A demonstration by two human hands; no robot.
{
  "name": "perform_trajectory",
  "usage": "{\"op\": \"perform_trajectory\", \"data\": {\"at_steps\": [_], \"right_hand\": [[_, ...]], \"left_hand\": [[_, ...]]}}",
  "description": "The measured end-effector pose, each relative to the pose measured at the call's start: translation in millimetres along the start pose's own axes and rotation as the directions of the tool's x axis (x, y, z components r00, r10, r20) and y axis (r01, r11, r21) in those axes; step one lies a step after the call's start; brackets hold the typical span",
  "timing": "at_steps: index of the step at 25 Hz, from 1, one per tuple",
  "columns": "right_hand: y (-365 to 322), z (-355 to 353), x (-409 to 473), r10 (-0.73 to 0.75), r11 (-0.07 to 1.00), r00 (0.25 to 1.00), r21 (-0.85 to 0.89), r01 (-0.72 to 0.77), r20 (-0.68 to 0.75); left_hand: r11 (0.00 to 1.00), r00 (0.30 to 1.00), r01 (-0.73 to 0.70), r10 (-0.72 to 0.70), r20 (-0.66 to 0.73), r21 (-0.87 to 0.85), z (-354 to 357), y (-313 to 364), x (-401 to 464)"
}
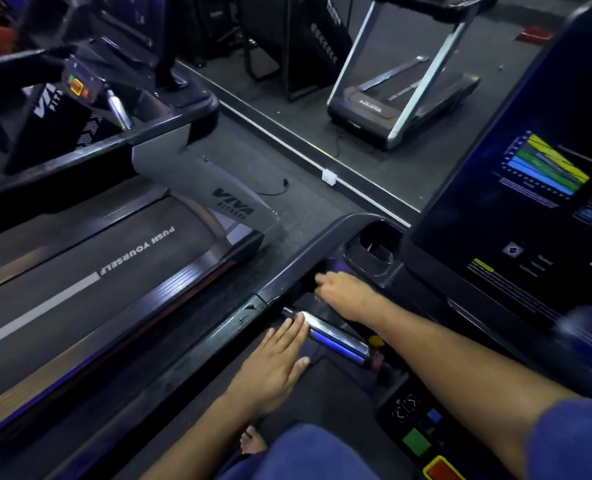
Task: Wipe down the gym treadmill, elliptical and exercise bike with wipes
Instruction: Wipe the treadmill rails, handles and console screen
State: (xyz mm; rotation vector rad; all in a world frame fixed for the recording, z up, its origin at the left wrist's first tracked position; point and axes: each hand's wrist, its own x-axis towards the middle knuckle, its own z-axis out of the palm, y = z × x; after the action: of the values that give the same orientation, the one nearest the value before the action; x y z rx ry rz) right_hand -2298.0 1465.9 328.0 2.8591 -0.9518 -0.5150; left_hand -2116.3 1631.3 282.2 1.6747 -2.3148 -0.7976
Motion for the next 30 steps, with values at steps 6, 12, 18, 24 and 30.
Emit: {"op": "perform_trajectory", "data": {"at_steps": [6, 12, 18, 24, 30], "right_hand": [[-7.9, 4.6, -24.8, 0.167, 0.924, 0.977, 0.326, -0.203, 0.135], [-29.9, -17.8, -45.7, 0.245, 0.742, 0.95, 0.669, -0.054, -0.195], [-81.7, -2.3, -81.2, 0.138, 0.63, 0.947, 0.763, 0.143, -0.291], [-181.5, -3.5, -91.4, -0.083, 0.54, 0.972, 0.81, 0.228, -0.218], [-305.2, -29.6, -90.3, -0.316, 0.567, 0.93, 0.749, 0.342, -0.185]], "left_hand": [[0.997, 0.998, 0.068, -0.069, -0.005, -0.031, -4.8, -0.5, -19.2], [0.95, 0.927, 0.286, -0.307, -0.217, -0.122, -24.6, 21.7, -47.2], [0.808, 0.771, 0.522, -0.584, -0.254, -0.272, -1.0, 49.2, -123.2], [0.539, 0.526, 0.688, -0.832, -0.176, -0.487, 61.4, 54.0, -260.5], [0.318, 0.283, 0.631, -0.944, -0.172, -0.708, 100.0, 49.4, -402.7]]}}
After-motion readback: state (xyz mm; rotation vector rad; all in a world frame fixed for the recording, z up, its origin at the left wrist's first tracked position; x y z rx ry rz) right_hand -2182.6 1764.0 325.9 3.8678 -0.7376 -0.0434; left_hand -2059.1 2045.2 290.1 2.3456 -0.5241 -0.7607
